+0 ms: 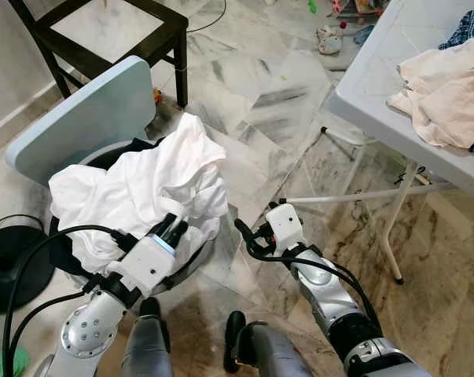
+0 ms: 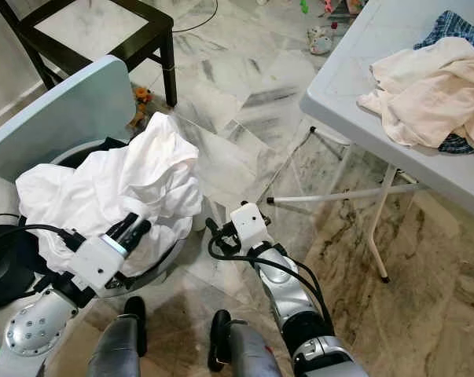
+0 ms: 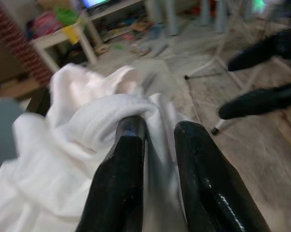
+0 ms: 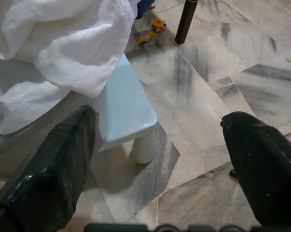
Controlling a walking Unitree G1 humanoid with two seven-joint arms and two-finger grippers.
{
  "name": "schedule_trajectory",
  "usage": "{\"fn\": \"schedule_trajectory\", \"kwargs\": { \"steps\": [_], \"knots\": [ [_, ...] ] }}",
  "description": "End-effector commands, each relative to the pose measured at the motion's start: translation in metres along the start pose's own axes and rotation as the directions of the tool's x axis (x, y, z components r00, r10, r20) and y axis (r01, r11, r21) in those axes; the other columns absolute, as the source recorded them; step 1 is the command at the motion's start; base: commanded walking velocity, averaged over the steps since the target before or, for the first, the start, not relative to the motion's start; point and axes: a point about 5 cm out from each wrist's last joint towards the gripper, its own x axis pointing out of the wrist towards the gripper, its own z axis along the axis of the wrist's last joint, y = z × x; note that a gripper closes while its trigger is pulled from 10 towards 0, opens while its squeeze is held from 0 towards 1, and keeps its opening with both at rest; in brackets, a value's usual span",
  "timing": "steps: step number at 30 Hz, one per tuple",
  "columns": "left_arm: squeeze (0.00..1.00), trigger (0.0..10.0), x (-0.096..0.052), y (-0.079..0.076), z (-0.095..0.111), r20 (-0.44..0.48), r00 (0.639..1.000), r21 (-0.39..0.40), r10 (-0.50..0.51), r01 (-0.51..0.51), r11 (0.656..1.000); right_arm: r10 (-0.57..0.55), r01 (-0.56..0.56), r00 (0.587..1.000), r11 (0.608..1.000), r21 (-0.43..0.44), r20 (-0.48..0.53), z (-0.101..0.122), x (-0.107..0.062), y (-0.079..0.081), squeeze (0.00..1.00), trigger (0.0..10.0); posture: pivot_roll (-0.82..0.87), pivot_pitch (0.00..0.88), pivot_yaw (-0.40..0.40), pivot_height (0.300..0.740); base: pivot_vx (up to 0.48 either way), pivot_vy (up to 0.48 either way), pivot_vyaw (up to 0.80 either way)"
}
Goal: Hang hanger
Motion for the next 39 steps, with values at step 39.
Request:
{"fn": "schedule_trajectory", "kwargs": {
  "steps": [39],
  "knots": [
    [1.00,10.0,-0.033,-0.012,-0.003,-0.076,0.987,0.093,0.143,-0.136,0.986,0.043,-0.043,0.998,0.999,0.011,-0.042,-0.011,-0.002,0.012,0.00,10.0,0.33,0.369,-0.194,0.740,0.000,0.000,0.00]
  ]
}}
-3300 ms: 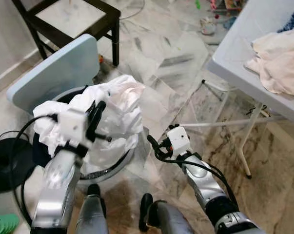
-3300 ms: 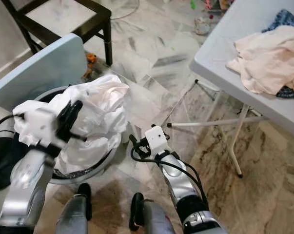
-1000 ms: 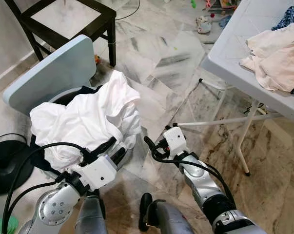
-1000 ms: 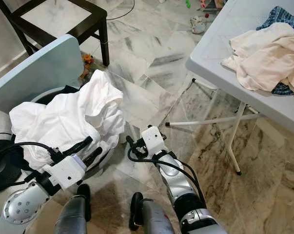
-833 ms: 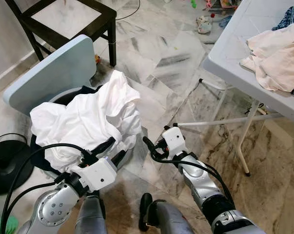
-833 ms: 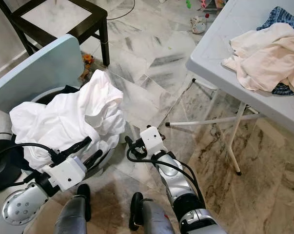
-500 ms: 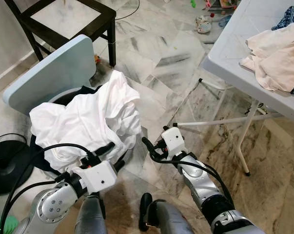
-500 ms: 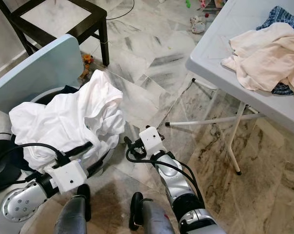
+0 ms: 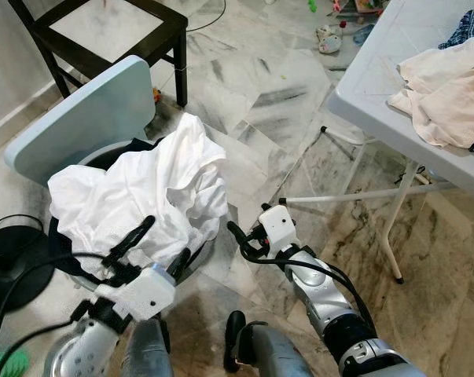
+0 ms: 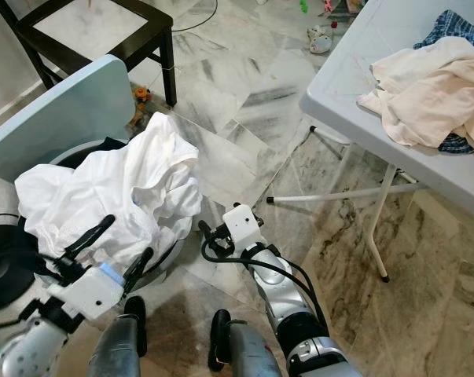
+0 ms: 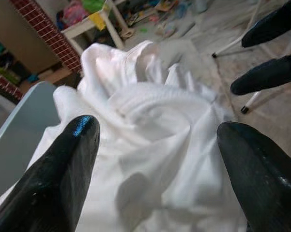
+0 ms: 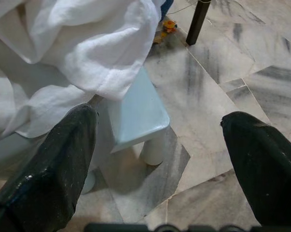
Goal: Hang hanger
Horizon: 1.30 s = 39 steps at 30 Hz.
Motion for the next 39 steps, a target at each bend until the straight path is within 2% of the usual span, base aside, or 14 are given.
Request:
{"fn": "schedule_trajectory", "kwargs": {
  "steps": [1,9,10,11,15,20,22,26,27,28,29,30,33,39],
  "knots": [
    [1.00,10.0,-0.002,-0.002,0.001,-0.004,1.000,-0.003,0.006,-0.006,1.000,0.007,-0.007,0.999,1.000,0.002,-0.045,-0.011,-0.005,0.001,0.00,10.0,0.33,0.369,-0.194,0.740,0.000,0.000,0.00],
    [1.00,10.0,0.007,0.007,-0.001,-0.030,0.998,-0.054,0.056,-0.057,0.997,0.008,-0.008,0.999,1.000,0.001,-0.044,-0.011,-0.004,0.001,0.00,10.0,0.32,0.366,-0.193,0.740,0.000,0.000,0.00],
    [0.84,10.0,0.010,0.008,-0.001,-0.033,0.997,-0.073,0.064,-0.066,0.995,0.008,-0.008,0.999,1.000,0.000,-0.044,-0.011,-0.005,0.001,0.00,10.0,0.32,0.366,-0.193,0.740,0.000,0.000,0.00],
    [0.00,10.0,0.017,0.010,0.001,-0.030,0.997,-0.112,0.074,-0.077,0.991,0.008,-0.008,0.999,1.000,0.000,-0.044,-0.011,-0.005,0.001,0.00,10.0,0.32,0.365,-0.191,0.740,0.000,0.000,0.00],
    [0.00,10.0,0.030,0.005,0.008,-0.012,0.999,-0.195,0.038,-0.039,0.980,0.003,-0.003,0.999,1.000,0.001,-0.044,-0.011,-0.004,0.000,0.00,10.0,0.31,0.363,-0.189,0.740,0.000,0.000,0.00],
    [0.00,10.0,0.035,0.000,0.014,0.001,1.000,-0.280,0.002,-0.001,0.960,-0.002,0.002,0.999,1.000,0.000,-0.043,-0.011,-0.005,-0.001,0.00,10.0,0.30,0.361,-0.187,0.740,0.000,0.000,0.00],
    [0.00,10.0,0.037,-0.003,0.019,-0.003,1.000,-0.360,-0.024,0.021,0.933,-0.005,0.005,0.999,1.000,-0.004,-0.044,-0.012,-0.006,-0.002,0.00,10.0,0.30,0.357,-0.184,0.740,0.000,0.000,0.00],
    [0.00,10.0,0.037,-0.001,0.021,-0.020,1.000,-0.425,-0.010,0.000,0.905,-0.005,0.004,0.999,1.000,-0.010,-0.044,-0.012,-0.007,-0.002,0.00,10.0,0.30,0.355,-0.185,0.740,0.000,0.000,0.00],
    [0.00,10.0,0.037,0.003,0.023,-0.033,0.999,-0.478,0.014,-0.028,0.878,-0.003,0.002,0.999,1.000,-0.010,-0.044,-0.012,-0.006,-0.002,0.00,10.0,0.30,0.356,-0.187,0.740,0.000,0.000,0.00],
    [0.00,10.0,0.037,0.003,0.023,-0.033,0.999,-0.478,0.014,-0.028,0.878,-0.003,0.002,0.999,1.000,-0.010,-0.044,-0.012,-0.006,-0.002,0.00,10.0,0.30,0.356,-0.187,0.740,0.000,0.000,0.00],
    [0.00,10.0,0.036,0.006,0.025,-0.046,0.999,-0.522,0.023,-0.043,0.852,0.000,0.000,0.999,1.000,-0.011,-0.044,-0.012,-0.006,-0.001,0.00,10.0,0.30,0.355,-0.187,0.740,0.000,0.000,0.00],
    [0.05,10.0,0.036,0.007,0.026,-0.058,0.998,-0.544,0.020,-0.048,0.837,0.002,-0.002,0.999,1.000,-0.013,-0.044,-0.012,-0.006,-0.001,0.00,10.0,0.30,0.355,-0.187,0.740,0.000,0.000,0.00],
    [0.12,10.0,0.031,0.004,0.023,-0.113,0.994,-0.568,-0.010,-0.056,0.821,0.005,-0.006,0.999,1.000,-0.015,-0.045,-0.012,-0.006,0.000,0.00,10.0,0.31,0.355,-0.187,0.740,0.000,0.000,0.00],
    [0.11,10.0,0.027,0.000,0.016,-0.185,0.979,-0.582,-0.081,-0.043,0.812,0.008,-0.009,0.999,1.000,-0.015,-0.044,-0.011,-0.005,0.001,0.00,10.0,0.31,0.359,-0.186,0.740,0.000,0.000,0.00]
  ]
}}
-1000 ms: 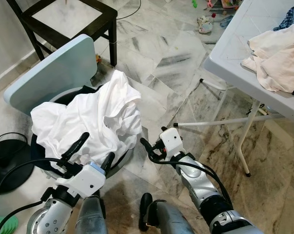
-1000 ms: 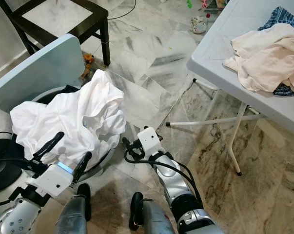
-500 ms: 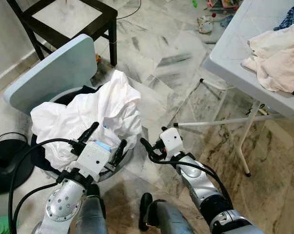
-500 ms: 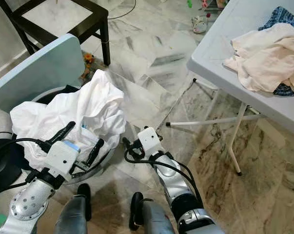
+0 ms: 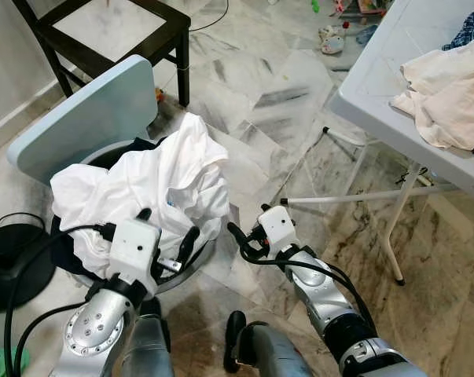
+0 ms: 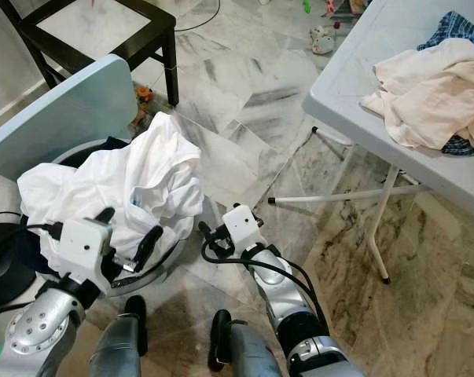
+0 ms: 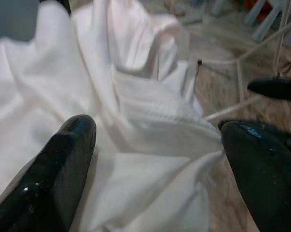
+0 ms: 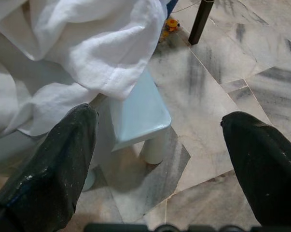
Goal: Hang hanger
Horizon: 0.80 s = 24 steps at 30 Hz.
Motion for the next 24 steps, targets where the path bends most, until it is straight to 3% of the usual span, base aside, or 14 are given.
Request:
{"fn": "schedule_trajectory", "kwargs": {
  "steps": [1,8,18,23,24],
  "knots": [
    [0.02,10.0,-0.002,-0.004,-0.001,-0.040,0.998,-0.009,-0.048,0.047,0.999,0.005,-0.005,0.999,1.000,-0.002,-0.036,-0.010,-0.005,0.001,0.00,10.0,0.31,0.359,-0.186,0.740,0.000,0.000,0.00],
    [0.00,10.0,0.006,-0.004,-0.002,-0.085,0.993,0.081,-0.087,0.094,0.992,0.008,-0.008,0.999,1.000,0.002,-0.037,-0.011,-0.004,0.005,0.00,10.0,0.31,0.365,-0.182,0.740,0.000,0.000,0.00],
    [0.00,10.0,0.015,-0.016,0.013,-0.103,0.983,0.091,-0.154,0.164,0.982,0.005,-0.004,0.999,1.000,0.005,-0.039,-0.011,-0.004,0.005,0.00,10.0,0.30,0.370,-0.175,0.740,0.000,0.000,0.00],
    [0.00,10.0,0.011,-0.013,0.004,-0.178,0.973,0.117,-0.144,0.167,0.979,0.005,-0.005,0.999,1.000,0.007,-0.041,-0.011,-0.004,0.007,0.00,10.0,0.30,0.371,-0.173,0.740,0.000,0.000,0.00],
    [0.00,8.0,0.010,-0.011,0.000,-0.195,0.971,0.121,-0.140,0.166,0.979,0.006,-0.006,0.999,1.000,0.007,-0.041,-0.011,-0.004,0.007,0.00,10.0,0.31,0.372,-0.173,0.740,0.000,0.000,0.00]
  ]
}}
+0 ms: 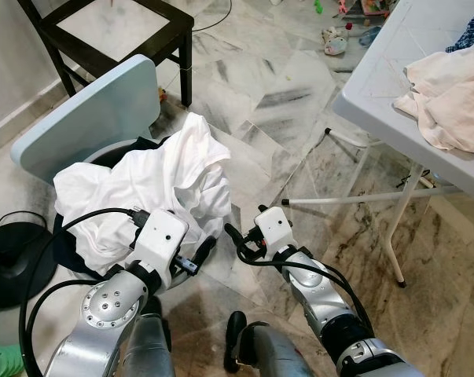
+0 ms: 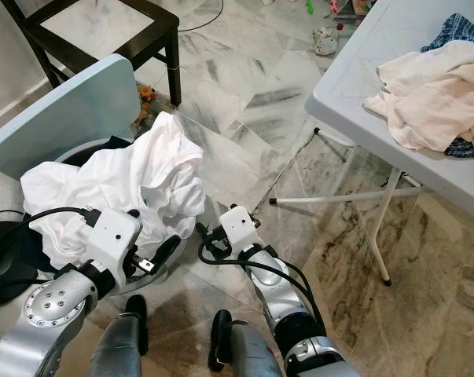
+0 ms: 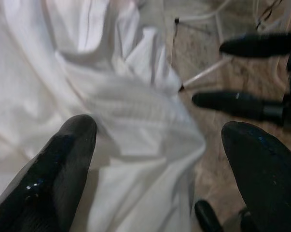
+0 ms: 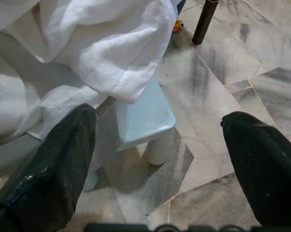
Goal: Hang hanger
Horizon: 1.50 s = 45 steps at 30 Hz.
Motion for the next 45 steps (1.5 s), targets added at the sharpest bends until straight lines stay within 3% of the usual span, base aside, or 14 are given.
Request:
{"fn": "schedule_trajectory", "kwargs": {
  "steps": [1,2,5,13,16,18,20,22,26,34,45],
  "knots": [
    [0.00,8.0,-0.002,-0.006,-0.010,-0.053,0.998,-0.001,-0.020,0.020,1.000,0.003,-0.003,0.999,1.000,0.005,-0.041,-0.011,-0.005,0.003,0.00,10.0,0.31,0.373,-0.173,0.740,0.000,0.000,0.00],
    [0.00,0.0,-0.004,-0.006,-0.019,-0.093,0.996,0.008,-0.013,0.013,1.000,0.004,-0.004,0.999,1.000,0.006,-0.042,-0.011,-0.005,0.003,0.00,10.0,0.31,0.373,-0.173,0.740,0.000,0.000,0.00],
    [0.00,0.0,-0.005,-0.006,-0.029,-0.140,0.990,0.028,-0.020,0.024,0.999,0.005,-0.005,0.999,1.000,0.006,-0.042,-0.011,-0.005,0.004,0.00,10.0,0.31,0.371,-0.175,0.740,0.000,0.000,0.00],
    [0.00,0.0,-0.001,0.007,-0.036,-0.143,0.988,0.114,0.051,-0.035,0.993,0.019,-0.018,0.999,1.000,0.014,-0.042,-0.010,-0.003,0.004,0.00,10.0,0.32,0.363,-0.174,0.740,0.000,0.000,0.00],
    [0.00,0.0,0.000,0.016,-0.035,-0.116,0.988,0.157,0.101,-0.083,0.984,0.026,-0.025,0.999,0.999,0.023,-0.042,-0.010,-0.004,0.001,0.00,10.0,0.32,0.357,-0.174,0.740,0.000,0.000,0.00],
    [0.00,0.0,0.001,0.030,-0.028,-0.047,0.983,0.220,0.178,-0.164,0.962,0.021,-0.020,0.999,1.000,0.022,-0.039,-0.009,-0.005,-0.005,0.00,10.0,0.32,0.355,-0.174,0.740,0.000,0.000,0.00],
    [0.00,0.0,0.001,0.032,-0.026,-0.033,0.981,0.230,0.190,-0.177,0.957,0.018,-0.018,0.999,1.000,0.020,-0.039,-0.009,-0.005,-0.006,0.00,10.0,0.32,0.355,-0.174,0.740,0.000,0.000,0.00],
    [0.00,0.0,0.002,0.040,-0.018,0.029,0.974,0.294,0.226,-0.224,0.929,0.008,-0.007,0.999,1.000,0.016,-0.046,-0.010,-0.006,-0.010,0.00,10.0,0.32,0.349,-0.175,0.740,0.000,0.000,0.00],
    [0.00,0.0,0.001,0.049,-0.010,0.097,0.962,0.344,0.257,-0.275,0.898,0.004,-0.004,0.999,1.000,0.015,-0.048,-0.010,-0.006,-0.011,0.00,10.0,0.32,0.351,-0.175,0.740,0.000,0.000,0.00],
    [0.00,0.0,-0.002,0.054,-0.017,0.113,0.957,0.366,0.268,-0.291,0.884,0.009,-0.008,0.999,1.000,0.019,-0.045,-0.011,-0.007,-0.009,0.00,10.0,0.31,0.353,-0.175,0.740,0.000,0.000,0.00],
    [0.00,0.0,-0.001,0.049,-0.025,0.133,0.963,0.325,0.234,-0.266,0.908,0.014,-0.013,0.999,1.000,0.018,-0.050,-0.012,-0.007,-0.008,0.00,10.0,0.31,0.352,-0.179,0.740,0.000,0.000,0.00]
  ]
}}
